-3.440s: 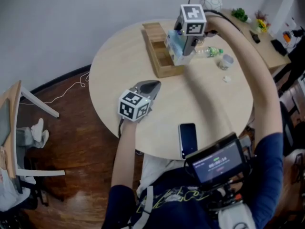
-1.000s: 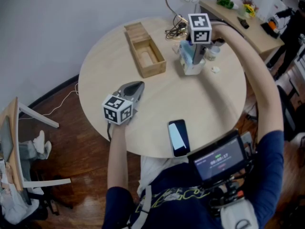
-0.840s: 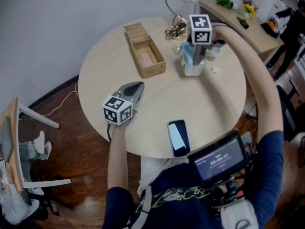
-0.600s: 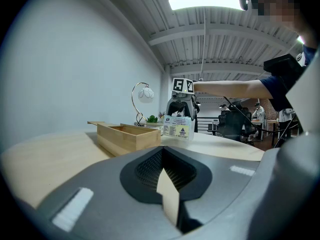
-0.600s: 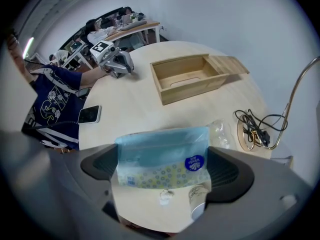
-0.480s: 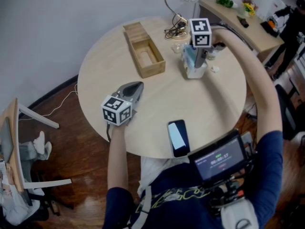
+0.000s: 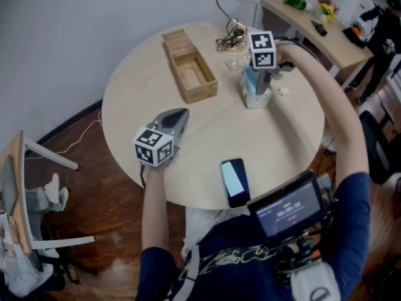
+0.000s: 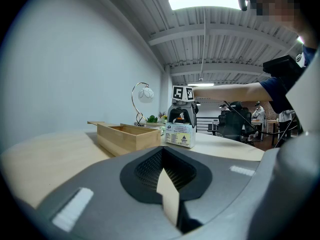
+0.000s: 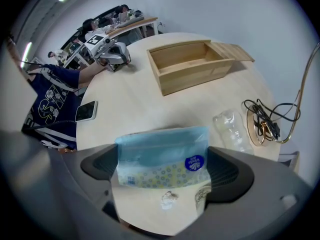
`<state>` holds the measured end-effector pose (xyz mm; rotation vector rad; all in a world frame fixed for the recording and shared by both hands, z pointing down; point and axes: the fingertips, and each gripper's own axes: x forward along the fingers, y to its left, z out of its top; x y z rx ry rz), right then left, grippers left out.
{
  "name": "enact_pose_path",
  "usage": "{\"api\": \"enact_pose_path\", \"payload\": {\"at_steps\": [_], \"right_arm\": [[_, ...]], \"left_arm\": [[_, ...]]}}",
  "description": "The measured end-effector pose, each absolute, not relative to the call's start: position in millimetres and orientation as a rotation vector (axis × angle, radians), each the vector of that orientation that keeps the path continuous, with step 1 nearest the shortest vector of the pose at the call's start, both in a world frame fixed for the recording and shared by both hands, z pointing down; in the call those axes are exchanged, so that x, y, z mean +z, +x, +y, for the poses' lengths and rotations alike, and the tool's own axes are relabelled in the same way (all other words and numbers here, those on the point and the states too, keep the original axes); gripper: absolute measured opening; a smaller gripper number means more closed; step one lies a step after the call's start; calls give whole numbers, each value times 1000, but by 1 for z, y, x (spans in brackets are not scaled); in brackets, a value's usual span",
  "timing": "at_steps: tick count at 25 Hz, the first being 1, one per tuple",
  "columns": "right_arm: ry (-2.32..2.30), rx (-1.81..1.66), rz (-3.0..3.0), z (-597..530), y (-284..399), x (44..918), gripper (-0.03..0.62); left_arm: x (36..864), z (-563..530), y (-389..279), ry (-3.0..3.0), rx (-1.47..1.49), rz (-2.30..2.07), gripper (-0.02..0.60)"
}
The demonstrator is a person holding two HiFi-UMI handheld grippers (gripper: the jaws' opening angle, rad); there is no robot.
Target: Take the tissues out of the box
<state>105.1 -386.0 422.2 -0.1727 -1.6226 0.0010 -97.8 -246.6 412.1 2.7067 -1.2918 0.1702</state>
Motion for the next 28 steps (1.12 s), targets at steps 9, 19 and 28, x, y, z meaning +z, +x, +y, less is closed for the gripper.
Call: {"api": "enact_pose_path", "payload": {"at_steps": [9, 19, 28], "right_arm": [[-152, -7, -1616, -383, 101, 426, 555], [-148, -10, -1640, -382, 100, 425, 563], [-138, -35, -1683, -382, 98, 425, 580]], "left_arm": [[411, -245, -97, 2709, 169, -1291, 5], [411, -245, -97, 2711, 168, -1287, 5], [410, -245, -95, 2711, 169, -1286, 5]]}}
